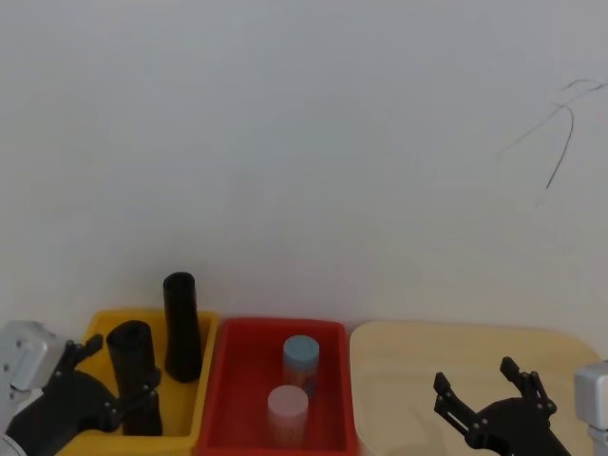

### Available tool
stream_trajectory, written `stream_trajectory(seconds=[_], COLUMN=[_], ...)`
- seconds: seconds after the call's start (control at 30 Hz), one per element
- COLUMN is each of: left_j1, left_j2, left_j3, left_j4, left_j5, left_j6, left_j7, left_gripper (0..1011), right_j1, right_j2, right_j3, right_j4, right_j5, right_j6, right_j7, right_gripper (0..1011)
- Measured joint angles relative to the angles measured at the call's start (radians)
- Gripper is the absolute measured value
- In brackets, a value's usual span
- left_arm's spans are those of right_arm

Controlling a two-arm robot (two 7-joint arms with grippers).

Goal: Pick up the garbage bag with the one hand and transfer it to the other hand.

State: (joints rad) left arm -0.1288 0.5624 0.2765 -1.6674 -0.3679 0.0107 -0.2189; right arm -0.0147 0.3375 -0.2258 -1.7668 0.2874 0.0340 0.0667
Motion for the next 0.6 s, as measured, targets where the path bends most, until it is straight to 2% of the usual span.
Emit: stream_trajectory(seconds=[0.27, 0.6], left_j1=[-0.037, -0.096], left_j2=[-0.001, -0.022], left_j3=[-0.014, -0.01], left_j4=[0.067, 0.15], left_j5=[0.001, 0.015], left_j6=[0.007, 0.018], left_j7=[-0.01, -0.022], left_gripper=[1002, 1002], right_j1=[0.0, 0.0], right_j2=[0.0, 0.0], right_j3=[0.0, 0.0], right_j4=[0.0, 0.0], right_j5=[0.0, 0.0], right_j6=[0.0, 0.0], right_j7=[0.0, 0.0], right_gripper=[1000, 1000])
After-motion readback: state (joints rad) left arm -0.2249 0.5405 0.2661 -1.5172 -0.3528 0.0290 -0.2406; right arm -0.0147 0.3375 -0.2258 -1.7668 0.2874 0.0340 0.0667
